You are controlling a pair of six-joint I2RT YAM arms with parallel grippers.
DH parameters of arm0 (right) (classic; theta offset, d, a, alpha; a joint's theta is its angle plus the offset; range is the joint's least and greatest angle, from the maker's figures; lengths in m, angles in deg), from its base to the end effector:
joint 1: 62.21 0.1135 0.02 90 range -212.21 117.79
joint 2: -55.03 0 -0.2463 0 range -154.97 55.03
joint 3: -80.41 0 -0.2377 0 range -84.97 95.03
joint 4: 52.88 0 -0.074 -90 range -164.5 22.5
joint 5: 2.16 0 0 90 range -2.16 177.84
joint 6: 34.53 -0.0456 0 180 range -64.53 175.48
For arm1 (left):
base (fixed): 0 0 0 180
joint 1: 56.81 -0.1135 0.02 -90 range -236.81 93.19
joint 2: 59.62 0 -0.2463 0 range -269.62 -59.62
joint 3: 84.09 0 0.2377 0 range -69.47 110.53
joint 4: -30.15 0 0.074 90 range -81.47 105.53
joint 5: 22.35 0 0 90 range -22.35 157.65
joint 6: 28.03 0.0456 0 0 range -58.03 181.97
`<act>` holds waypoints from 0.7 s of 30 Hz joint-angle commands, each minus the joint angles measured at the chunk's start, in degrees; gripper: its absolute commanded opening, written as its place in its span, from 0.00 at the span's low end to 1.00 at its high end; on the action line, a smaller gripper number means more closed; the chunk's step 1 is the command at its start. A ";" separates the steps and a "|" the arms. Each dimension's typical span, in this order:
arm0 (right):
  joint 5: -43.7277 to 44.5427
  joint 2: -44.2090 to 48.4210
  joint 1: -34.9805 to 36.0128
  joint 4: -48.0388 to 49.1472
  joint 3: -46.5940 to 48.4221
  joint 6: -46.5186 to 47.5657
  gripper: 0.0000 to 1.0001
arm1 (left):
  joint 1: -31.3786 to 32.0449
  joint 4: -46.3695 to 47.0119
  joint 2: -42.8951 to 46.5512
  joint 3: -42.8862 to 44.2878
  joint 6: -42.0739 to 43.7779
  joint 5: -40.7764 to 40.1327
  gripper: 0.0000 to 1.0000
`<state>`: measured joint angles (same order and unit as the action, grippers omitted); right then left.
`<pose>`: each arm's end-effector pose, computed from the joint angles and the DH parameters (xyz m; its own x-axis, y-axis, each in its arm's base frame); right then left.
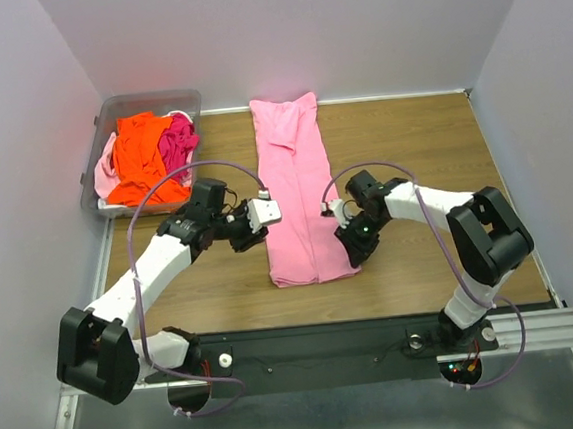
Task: Fold and stack the t-shirts
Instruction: Fold the tshirt
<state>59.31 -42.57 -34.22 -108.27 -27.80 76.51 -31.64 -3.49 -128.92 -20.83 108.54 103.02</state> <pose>0.2406 0.1525 0.1414 -0.6433 -0.6991 -0.3122 -0.7584 0.5256 0.3856 0.2195 -0.1323 0.2479 0.1474 0.5850 -0.7975 0.9353 0.1799 0.3048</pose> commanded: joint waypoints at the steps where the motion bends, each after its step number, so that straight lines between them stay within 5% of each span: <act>1: 1.64 -1.36 4.44 2.81 0.84 -2.23 0.25 | 2.77 -1.10 3.11 -3.37 4.67 -2.59 0.47; 7: 3.03 6.95 6.73 2.28 -0.47 -1.18 0.34 | 7.16 -4.62 7.06 -7.06 9.94 -3.21 0.47; 11: 6.21 19.07 6.73 2.72 -4.07 6.28 0.65 | 9.89 -3.83 9.70 -11.10 14.24 -3.91 0.52; 21: 8.58 28.08 11.99 13.34 -14.79 24.48 0.70 | 15.17 4.87 7.25 -18.50 21.29 -8.31 0.57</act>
<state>65.93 -14.86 -25.28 -100.95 -38.84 93.30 -17.24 -2.95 -120.38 -38.64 126.27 95.92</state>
